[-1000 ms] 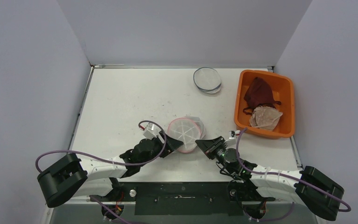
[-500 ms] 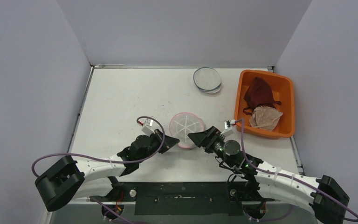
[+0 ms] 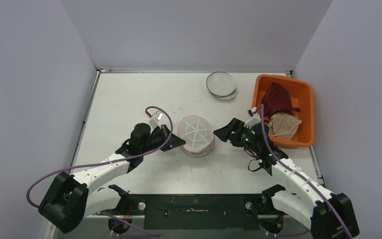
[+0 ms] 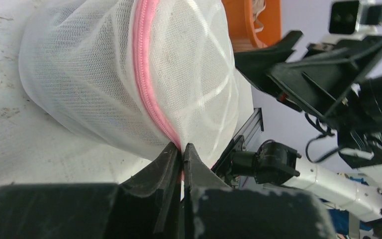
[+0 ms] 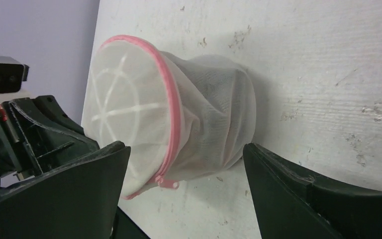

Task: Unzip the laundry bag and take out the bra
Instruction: Adjust the laundry bag at the center of the board.

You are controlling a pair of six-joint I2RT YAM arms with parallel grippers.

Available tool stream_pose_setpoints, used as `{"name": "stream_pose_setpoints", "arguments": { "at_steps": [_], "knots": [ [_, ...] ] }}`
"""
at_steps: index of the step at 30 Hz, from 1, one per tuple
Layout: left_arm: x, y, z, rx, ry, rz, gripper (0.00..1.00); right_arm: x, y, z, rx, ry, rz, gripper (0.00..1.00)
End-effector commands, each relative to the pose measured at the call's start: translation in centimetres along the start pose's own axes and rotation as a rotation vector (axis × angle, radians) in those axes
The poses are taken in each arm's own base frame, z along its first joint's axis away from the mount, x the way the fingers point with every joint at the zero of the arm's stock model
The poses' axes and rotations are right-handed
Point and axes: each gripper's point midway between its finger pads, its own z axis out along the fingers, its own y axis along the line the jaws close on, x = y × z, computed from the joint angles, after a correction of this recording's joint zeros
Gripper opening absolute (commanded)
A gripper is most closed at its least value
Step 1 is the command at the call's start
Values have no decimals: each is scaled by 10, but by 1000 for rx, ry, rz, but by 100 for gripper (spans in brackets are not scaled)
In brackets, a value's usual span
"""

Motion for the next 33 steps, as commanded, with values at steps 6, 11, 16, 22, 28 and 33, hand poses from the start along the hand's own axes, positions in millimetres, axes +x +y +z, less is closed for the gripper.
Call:
{"name": "stream_pose_setpoints", "arguments": {
  "at_steps": [6,11,16,22,28,33],
  "knots": [
    [7,-9,-7,42,67,93,0,-1,34,35,-280,118,68,86],
    [9,-5,-8,33,71,100,0,1,27,55,-262,158,61,82],
    [10,-4,-7,33,75,104,0,0,23,63,-251,168,28,77],
    [10,-4,-5,37,80,100,0,8,21,67,-263,217,33,44],
    [3,-13,-4,53,65,107,0,14,21,52,-257,224,33,21],
    [-8,-27,2,76,50,120,0,21,29,27,-288,206,79,5]
  ]
}}
